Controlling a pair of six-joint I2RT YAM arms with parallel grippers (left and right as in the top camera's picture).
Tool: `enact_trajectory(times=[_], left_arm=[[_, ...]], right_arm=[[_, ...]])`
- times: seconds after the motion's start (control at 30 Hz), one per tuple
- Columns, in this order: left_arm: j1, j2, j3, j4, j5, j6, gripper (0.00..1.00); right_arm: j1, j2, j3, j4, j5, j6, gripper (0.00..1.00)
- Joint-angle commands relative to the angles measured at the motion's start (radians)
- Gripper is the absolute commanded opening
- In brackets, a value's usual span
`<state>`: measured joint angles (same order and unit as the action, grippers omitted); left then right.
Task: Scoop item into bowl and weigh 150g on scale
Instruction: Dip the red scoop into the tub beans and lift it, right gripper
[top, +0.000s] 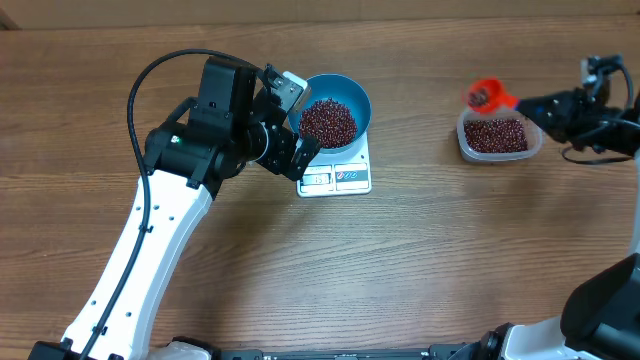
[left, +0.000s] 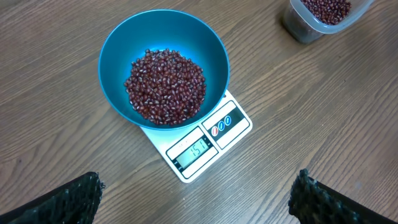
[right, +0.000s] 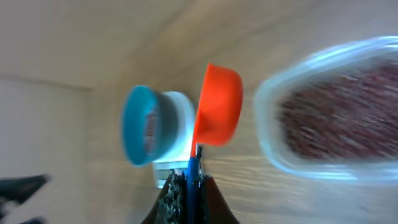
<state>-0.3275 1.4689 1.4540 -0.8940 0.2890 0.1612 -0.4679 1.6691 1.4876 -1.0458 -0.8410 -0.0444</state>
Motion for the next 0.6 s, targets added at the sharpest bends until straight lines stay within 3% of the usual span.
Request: enact_trajectory(times=[0.0,0.3,0.57], left_arm=[[-0.002,-0.023,0.015,0.001,0.015,0.019,1.0],[-0.002,-0.023,0.015,0.001,0.015,0.019,1.0],[-0.002,-0.023,0.015,0.001,0.015,0.019,1.0]], right_arm=[[0.006,-0.027,0.025,-0.016,0.204,-0.035,0.04],[0.031,-0.027,0.024,-0.012,0.556,0.049,0.04],[0.19,-0.027,0.024,0.027,0.809,0.09,0.04]])
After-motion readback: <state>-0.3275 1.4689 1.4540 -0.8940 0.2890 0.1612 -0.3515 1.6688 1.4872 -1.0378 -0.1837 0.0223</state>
